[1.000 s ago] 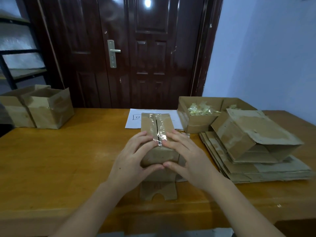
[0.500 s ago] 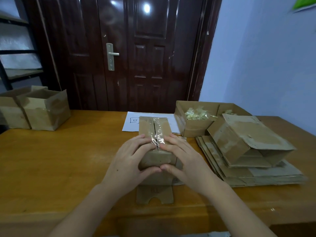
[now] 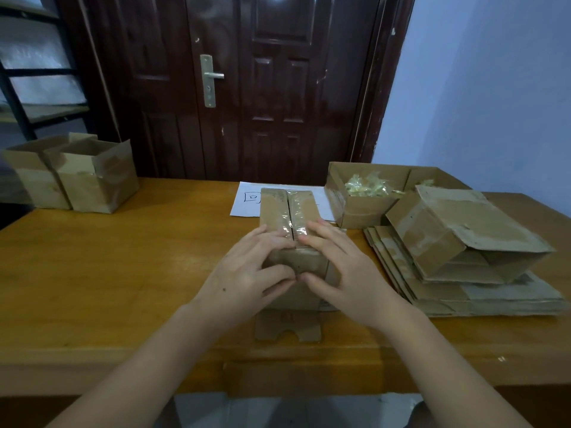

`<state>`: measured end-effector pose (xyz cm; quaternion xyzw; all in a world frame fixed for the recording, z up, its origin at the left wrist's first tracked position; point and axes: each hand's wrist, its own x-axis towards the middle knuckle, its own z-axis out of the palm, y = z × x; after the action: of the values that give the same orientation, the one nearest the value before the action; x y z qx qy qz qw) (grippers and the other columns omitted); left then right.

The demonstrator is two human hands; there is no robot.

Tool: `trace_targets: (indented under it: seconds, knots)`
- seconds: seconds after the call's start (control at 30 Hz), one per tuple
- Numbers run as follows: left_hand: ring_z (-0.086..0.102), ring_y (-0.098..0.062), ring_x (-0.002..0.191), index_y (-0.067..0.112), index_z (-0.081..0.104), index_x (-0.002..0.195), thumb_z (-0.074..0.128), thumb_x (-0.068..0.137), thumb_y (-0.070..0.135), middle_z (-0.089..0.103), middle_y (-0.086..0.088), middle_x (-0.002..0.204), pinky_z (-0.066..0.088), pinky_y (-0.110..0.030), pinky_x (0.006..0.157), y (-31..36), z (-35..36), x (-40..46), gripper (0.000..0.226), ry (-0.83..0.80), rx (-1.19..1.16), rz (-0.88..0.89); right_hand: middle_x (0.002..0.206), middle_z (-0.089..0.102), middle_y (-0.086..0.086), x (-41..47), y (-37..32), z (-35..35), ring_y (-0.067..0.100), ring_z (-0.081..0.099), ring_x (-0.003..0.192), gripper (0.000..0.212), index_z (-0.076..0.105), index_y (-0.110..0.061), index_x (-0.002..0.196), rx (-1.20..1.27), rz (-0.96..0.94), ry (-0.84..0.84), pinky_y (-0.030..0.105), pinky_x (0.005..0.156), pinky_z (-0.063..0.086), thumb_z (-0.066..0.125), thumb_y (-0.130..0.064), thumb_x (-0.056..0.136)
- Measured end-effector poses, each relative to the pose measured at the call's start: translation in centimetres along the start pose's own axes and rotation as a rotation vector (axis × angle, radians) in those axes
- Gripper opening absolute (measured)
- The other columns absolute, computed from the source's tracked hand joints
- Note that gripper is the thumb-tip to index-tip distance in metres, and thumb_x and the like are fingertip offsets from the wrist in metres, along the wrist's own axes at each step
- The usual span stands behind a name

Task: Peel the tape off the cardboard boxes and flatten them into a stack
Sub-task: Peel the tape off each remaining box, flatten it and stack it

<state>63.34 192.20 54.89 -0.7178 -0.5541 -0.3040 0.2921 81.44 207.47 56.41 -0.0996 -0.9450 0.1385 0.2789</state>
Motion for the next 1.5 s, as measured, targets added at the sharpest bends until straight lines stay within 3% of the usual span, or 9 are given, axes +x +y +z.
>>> trace_targets:
  seconds: [0.23,0.4,0.53,0.63,0.77,0.9,1.0,1.27,1.5]
  knots:
    - [0.052,-0.020,0.136,0.013,0.073,0.100,0.064,0.099,0.028,0.063,-0.006,0.129,0.030,-0.046,0.124,0.9,0.3,0.0,0.018,-0.009,-0.045,-0.107,0.168,0.020,-0.002,-0.3,-0.7,-0.3,0.015,0.013,0.157,0.073,0.034,-0.029,0.154,-0.086,-0.058,0.009,0.042,0.122,0.029,0.068,-0.040,0.090]
    - [0.046,-0.014,0.140,0.013,0.065,0.103,0.062,0.100,0.022,0.060,-0.003,0.130,0.026,-0.043,0.126,1.2,0.4,-0.2,0.011,0.023,-0.151,-0.199,0.138,0.052,0.007,-1.1,-1.1,0.3,0.025,0.047,0.135,0.021,0.068,-0.017,0.109,-0.168,-0.268,0.189,0.037,0.111,0.045,0.073,-0.012,0.089]
    - [0.043,-0.012,0.142,0.015,0.062,0.105,0.061,0.102,0.031,0.057,-0.003,0.132,0.023,-0.042,0.127,1.3,0.6,-0.4,0.017,0.030,-0.187,-0.205,0.125,0.063,0.010,-0.7,-1.7,0.7,0.025,0.054,0.126,0.010,0.072,-0.010,0.099,-0.155,-0.223,0.259,0.038,0.109,0.046,0.065,-0.007,0.093]
    - [0.037,-0.006,0.144,0.021,0.058,0.114,0.066,0.096,0.049,0.054,0.003,0.136,0.020,-0.036,0.127,0.9,0.6,-0.4,0.034,-0.008,-0.174,-0.212,0.128,0.065,0.008,-1.1,-2.0,0.8,0.023,0.054,0.132,0.016,0.069,-0.013,0.104,-0.125,-0.195,0.267,0.043,0.119,0.036,0.054,-0.012,0.100]
    - [0.047,-0.009,0.138,0.019,0.061,0.112,0.062,0.100,0.026,0.061,0.001,0.130,0.028,-0.037,0.124,0.8,1.3,-0.5,0.014,0.116,-0.178,-0.194,0.139,0.062,0.002,-1.7,-2.0,0.8,0.015,0.046,0.142,0.018,0.062,-0.020,0.116,-0.065,-0.191,0.261,0.040,0.124,0.029,0.051,-0.019,0.103]
    - [0.059,-0.010,0.127,0.018,0.062,0.111,0.055,0.104,0.020,0.069,-0.001,0.121,0.037,-0.039,0.120,1.4,1.5,-0.1,0.010,0.237,-0.227,-0.265,0.145,0.055,-0.005,-1.6,-2.0,0.4,0.006,0.041,0.144,0.051,0.050,-0.021,0.141,-0.084,-0.203,0.192,0.037,0.123,0.030,0.065,-0.028,0.092]
    - [0.062,-0.014,0.123,0.011,0.066,0.107,0.058,0.103,0.016,0.071,-0.005,0.119,0.040,-0.041,0.118,1.5,1.3,0.2,0.011,0.242,-0.226,-0.269,0.140,0.060,-0.002,-1.3,-1.8,0.3,0.009,0.046,0.141,0.039,0.062,-0.016,0.133,-0.147,-0.225,0.216,0.037,0.121,0.034,0.065,-0.022,0.094]
    - [0.043,0.008,0.135,0.012,0.069,0.109,0.068,0.093,0.019,0.068,0.001,0.130,0.029,-0.023,0.121,1.7,-0.1,0.6,0.017,0.127,-0.177,-0.301,0.115,0.075,0.001,-0.2,-2.1,0.1,0.010,0.069,0.113,0.027,0.074,-0.012,0.116,-0.195,-0.295,0.422,0.028,0.097,0.056,0.050,-0.020,0.107]
    - [0.059,-0.005,0.123,0.006,0.073,0.117,0.050,0.105,0.017,0.073,-0.002,0.120,0.040,-0.019,0.113,2.1,-0.9,1.5,0.028,0.167,-0.107,-0.332,0.098,0.078,-0.001,0.8,-2.3,-0.1,0.008,0.072,0.079,0.024,0.073,-0.011,0.112,-0.248,-0.326,0.547,0.015,0.063,0.051,0.051,-0.020,0.108]
